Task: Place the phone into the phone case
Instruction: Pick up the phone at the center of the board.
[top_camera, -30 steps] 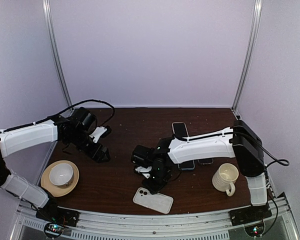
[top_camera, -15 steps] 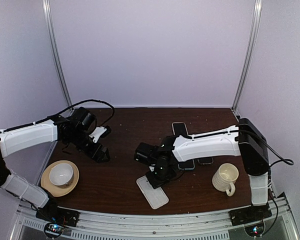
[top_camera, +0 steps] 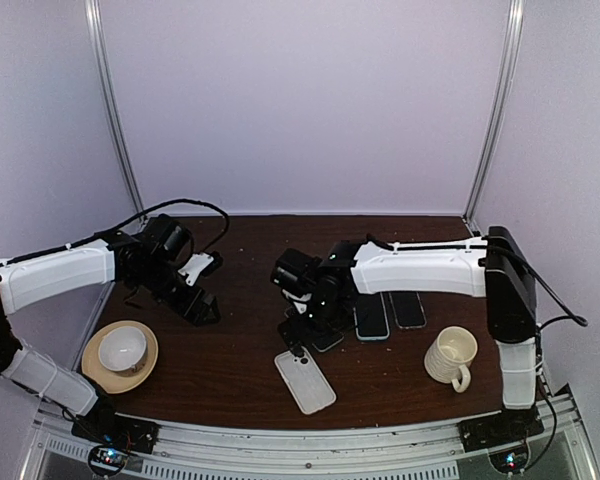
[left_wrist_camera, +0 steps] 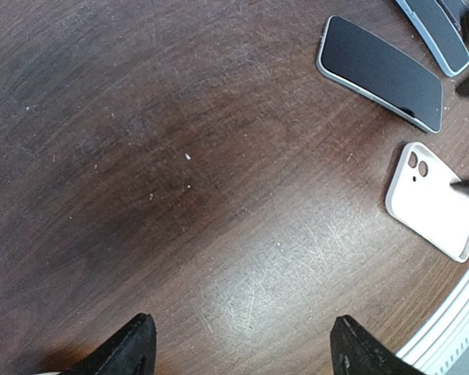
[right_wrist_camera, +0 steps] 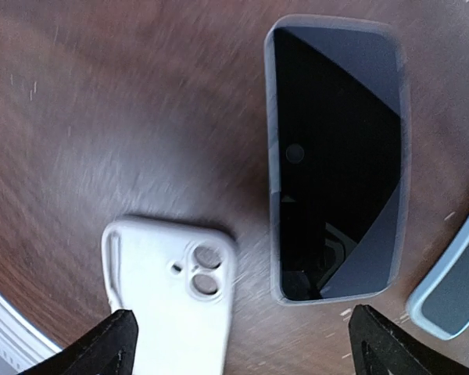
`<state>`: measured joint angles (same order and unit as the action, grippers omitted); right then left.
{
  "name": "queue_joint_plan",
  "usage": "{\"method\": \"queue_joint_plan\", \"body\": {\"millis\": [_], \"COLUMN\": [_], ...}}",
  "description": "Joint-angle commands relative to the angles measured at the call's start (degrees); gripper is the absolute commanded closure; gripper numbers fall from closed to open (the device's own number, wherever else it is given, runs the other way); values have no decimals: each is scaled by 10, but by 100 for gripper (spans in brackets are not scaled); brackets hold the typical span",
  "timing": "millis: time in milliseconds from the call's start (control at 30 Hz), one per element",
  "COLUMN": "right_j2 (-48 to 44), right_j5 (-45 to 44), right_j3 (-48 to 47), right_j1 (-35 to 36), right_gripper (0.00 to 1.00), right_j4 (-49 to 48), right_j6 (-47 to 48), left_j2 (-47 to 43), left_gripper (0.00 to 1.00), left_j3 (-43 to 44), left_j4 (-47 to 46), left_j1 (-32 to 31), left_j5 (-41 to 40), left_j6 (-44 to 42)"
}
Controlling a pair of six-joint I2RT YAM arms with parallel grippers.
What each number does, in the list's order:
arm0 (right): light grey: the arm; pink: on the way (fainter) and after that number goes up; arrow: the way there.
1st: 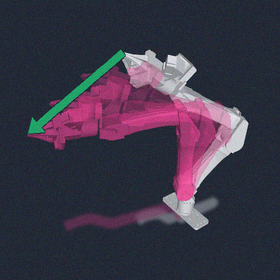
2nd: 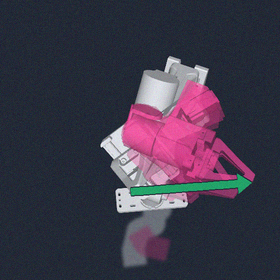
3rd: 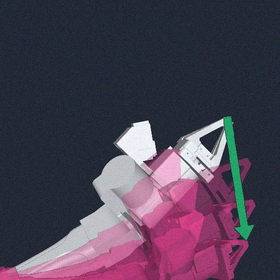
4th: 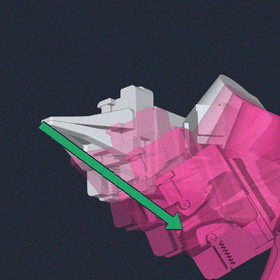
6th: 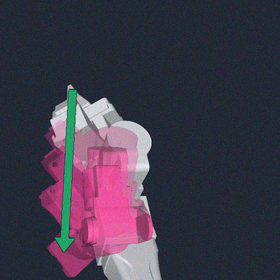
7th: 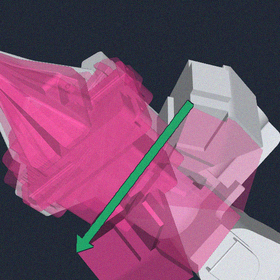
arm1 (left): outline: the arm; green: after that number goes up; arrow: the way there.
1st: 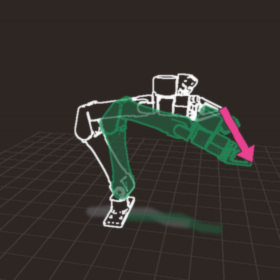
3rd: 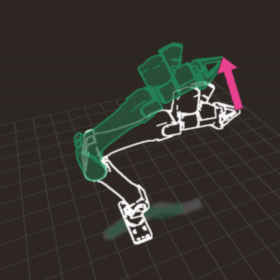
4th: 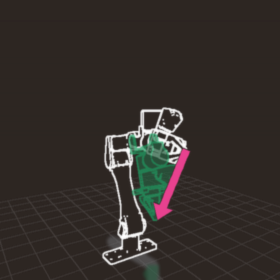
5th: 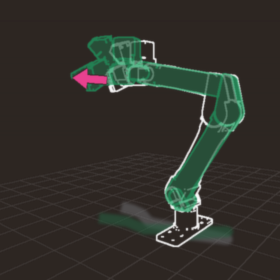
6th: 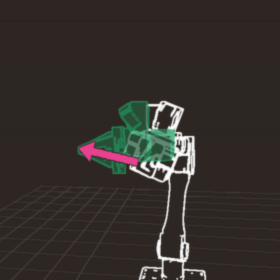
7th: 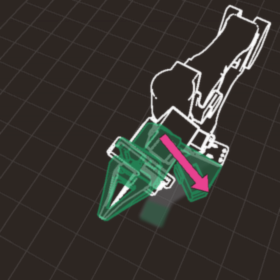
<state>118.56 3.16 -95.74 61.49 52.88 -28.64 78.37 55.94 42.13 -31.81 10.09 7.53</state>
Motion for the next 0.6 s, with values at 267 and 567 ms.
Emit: {"method": "queue_joint_plan", "body": {"millis": [267, 567], "right_j2": [120, 174], "right_j5": [-1, -4], "right_j3": [-182, -212], "right_j1": [-94, -94], "right_gripper": [1, 1], "right_j4": [61, 77], "right_j6": [131, 138], "left_j2": [4, 11], "left_gripper": [18, 17], "left_j3": [14, 15], "left_j4": [0, 1], "left_j1": [6, 6], "left_j5": [9, 19], "left_j6": [-14, -16]}}
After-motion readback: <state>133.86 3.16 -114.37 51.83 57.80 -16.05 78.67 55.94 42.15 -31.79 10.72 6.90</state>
